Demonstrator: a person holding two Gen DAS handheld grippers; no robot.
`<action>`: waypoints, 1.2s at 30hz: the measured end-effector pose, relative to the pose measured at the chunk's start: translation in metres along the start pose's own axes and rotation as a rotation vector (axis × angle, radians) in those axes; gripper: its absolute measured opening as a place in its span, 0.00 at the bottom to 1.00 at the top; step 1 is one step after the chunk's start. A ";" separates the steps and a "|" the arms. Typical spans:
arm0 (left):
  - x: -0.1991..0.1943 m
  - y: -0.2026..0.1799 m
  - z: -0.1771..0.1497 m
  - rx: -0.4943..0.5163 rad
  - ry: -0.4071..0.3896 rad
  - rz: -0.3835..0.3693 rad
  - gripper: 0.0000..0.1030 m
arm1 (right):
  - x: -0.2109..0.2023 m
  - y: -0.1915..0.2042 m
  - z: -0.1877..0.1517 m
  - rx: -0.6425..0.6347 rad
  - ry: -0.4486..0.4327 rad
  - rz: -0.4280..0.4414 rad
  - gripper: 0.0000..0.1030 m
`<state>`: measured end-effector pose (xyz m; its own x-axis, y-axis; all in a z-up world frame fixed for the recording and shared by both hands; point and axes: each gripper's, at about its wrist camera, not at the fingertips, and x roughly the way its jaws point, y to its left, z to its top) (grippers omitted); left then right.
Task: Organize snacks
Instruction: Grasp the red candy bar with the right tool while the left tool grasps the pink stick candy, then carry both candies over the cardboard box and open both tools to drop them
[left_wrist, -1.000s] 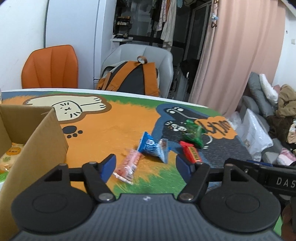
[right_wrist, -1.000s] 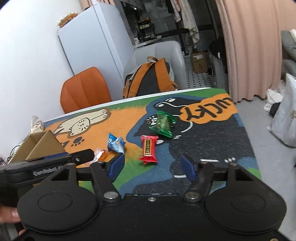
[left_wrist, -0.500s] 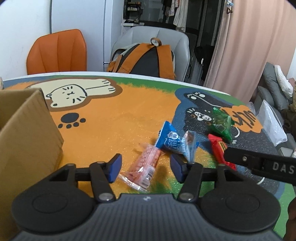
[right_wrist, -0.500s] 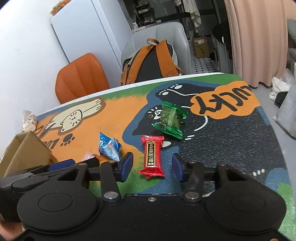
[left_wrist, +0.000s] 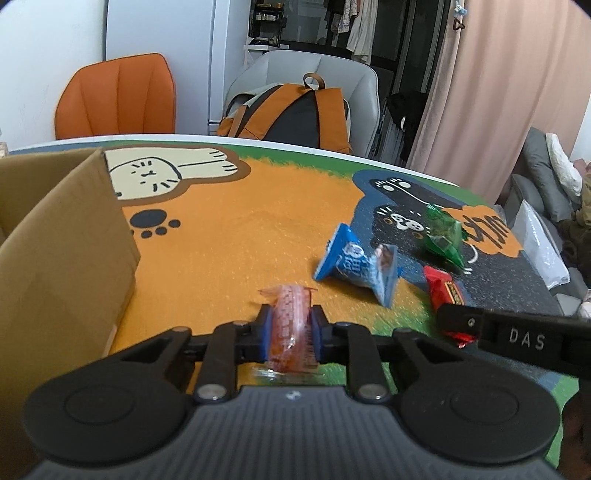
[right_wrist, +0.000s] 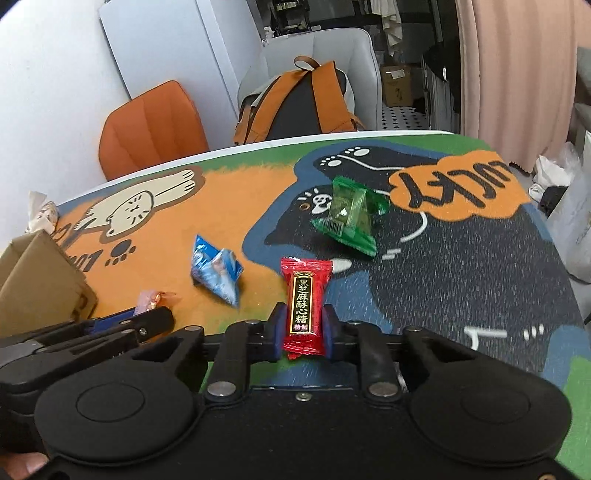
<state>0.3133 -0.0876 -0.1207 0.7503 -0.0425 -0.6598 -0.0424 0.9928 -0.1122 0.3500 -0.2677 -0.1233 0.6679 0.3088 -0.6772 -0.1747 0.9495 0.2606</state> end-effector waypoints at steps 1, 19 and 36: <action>-0.003 -0.001 -0.001 0.001 0.000 -0.008 0.18 | -0.003 -0.001 -0.003 0.010 -0.002 0.006 0.21; -0.086 -0.004 -0.033 0.008 -0.072 -0.086 0.16 | -0.086 0.005 -0.045 0.068 -0.120 0.032 0.21; -0.181 0.017 -0.040 -0.012 -0.181 -0.101 0.16 | -0.162 0.037 -0.057 0.045 -0.222 0.062 0.21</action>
<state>0.1505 -0.0676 -0.0330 0.8573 -0.1197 -0.5007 0.0321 0.9831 -0.1801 0.1943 -0.2796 -0.0438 0.8006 0.3422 -0.4919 -0.1917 0.9240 0.3308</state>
